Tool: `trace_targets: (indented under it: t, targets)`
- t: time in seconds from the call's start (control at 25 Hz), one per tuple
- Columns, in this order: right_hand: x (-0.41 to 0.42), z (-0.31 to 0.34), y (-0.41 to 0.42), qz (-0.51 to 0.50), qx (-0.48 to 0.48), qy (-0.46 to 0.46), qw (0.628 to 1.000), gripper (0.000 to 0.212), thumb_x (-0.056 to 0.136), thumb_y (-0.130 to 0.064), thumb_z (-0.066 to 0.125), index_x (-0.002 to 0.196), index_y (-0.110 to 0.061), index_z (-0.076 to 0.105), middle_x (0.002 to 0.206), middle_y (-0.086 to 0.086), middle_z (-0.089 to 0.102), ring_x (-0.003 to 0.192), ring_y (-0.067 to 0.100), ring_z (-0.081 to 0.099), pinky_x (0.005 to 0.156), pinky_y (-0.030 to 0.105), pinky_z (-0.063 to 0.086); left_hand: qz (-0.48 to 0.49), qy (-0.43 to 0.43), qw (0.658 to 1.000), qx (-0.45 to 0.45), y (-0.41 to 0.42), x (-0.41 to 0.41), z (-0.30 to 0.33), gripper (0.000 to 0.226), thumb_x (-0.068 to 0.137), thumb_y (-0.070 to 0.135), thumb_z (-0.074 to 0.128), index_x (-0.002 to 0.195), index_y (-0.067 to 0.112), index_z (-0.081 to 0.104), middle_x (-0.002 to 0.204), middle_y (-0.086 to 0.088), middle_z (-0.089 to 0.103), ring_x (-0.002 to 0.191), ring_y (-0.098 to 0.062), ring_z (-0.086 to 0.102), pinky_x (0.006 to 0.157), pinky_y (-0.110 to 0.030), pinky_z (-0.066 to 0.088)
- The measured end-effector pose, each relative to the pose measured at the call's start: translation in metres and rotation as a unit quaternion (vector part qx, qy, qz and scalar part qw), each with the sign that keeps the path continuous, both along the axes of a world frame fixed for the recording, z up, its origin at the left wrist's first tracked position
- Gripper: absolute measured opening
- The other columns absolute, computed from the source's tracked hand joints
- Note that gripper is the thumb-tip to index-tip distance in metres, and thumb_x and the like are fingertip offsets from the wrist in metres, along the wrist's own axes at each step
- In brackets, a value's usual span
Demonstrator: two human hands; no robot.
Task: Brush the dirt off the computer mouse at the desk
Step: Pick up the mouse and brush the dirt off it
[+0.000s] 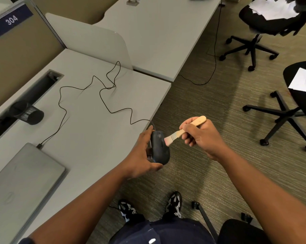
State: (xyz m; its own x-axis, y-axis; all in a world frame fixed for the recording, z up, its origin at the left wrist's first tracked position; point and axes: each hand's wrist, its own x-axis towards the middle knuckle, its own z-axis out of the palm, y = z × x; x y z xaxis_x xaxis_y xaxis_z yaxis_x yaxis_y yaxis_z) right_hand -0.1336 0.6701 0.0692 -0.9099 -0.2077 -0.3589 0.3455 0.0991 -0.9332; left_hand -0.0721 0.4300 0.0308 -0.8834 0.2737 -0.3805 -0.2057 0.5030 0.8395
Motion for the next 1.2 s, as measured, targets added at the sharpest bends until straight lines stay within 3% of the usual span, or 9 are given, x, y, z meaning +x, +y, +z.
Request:
trace_targets:
  t: [0.2, 0.64, 0.88, 1.08, 1.2]
  targets:
    - [0.004, 0.006, -0.003, 0.072, 0.037, 0.016, 0.997, 0.017, 0.099, -0.008, 0.057, 0.091, -0.002, 0.07, 0.068, 0.011, 0.07, 0.056, 0.018, 0.061, 0.05, 0.027, 0.047, 0.004, -0.006, 1.0, -0.002, 0.001, -0.001, 0.001, 0.128, 0.071, 0.022, 0.096, 0.166, 0.036, 0.012, 0.156, 0.029, 0.02, 0.146, -0.025, 0.041, 0.107, -0.043, 0.058]
    - [0.01, -0.002, -0.012, 0.023, 0.037, 0.066, 0.997, 0.014, 0.101, -0.013, 0.062, 0.094, -0.003, 0.068, 0.072, 0.011, 0.074, 0.061, 0.018, 0.067, 0.056, 0.027, 0.054, 0.003, -0.044, 0.998, 0.051, 0.003, 0.0, 0.006, 0.126, 0.075, -0.001, 0.092, 0.16, 0.051, 0.015, 0.168, 0.01, 0.025, 0.142, -0.031, 0.053, 0.098, -0.043, 0.062]
    - [0.02, -0.011, -0.017, -0.014, 0.068, 0.148, 0.986, 0.014, 0.101, -0.017, 0.063, 0.089, -0.013, 0.069, 0.074, 0.009, 0.076, 0.064, 0.02, 0.072, 0.062, 0.038, 0.06, 0.003, -0.065, 0.995, 0.074, 0.003, 0.001, 0.009, 0.129, 0.077, -0.006, 0.089, 0.164, 0.046, 0.009, 0.169, 0.009, 0.026, 0.132, -0.019, 0.058, 0.096, -0.039, 0.063]
    - [0.025, -0.018, -0.021, -0.042, 0.078, 0.2, 0.976, 0.011, 0.1, -0.02, 0.065, 0.091, -0.02, 0.07, 0.074, 0.005, 0.076, 0.067, 0.022, 0.074, 0.066, 0.051, 0.062, 0.009, -0.067, 0.995, 0.076, 0.004, 0.001, 0.008, 0.13, 0.076, -0.003, 0.09, 0.165, 0.045, 0.009, 0.169, 0.008, 0.026, 0.138, -0.022, 0.055, 0.1, -0.039, 0.061]
    - [0.03, -0.025, -0.024, -0.05, 0.083, 0.232, 0.968, 0.01, 0.1, -0.027, 0.065, 0.093, -0.033, 0.068, 0.075, 0.003, 0.076, 0.068, 0.023, 0.074, 0.063, 0.054, 0.059, 0.01, -0.072, 0.994, 0.078, 0.004, 0.001, 0.008, 0.129, 0.076, -0.004, 0.09, 0.166, 0.041, 0.008, 0.169, 0.006, 0.026, 0.125, -0.012, 0.06, 0.097, -0.034, 0.062]
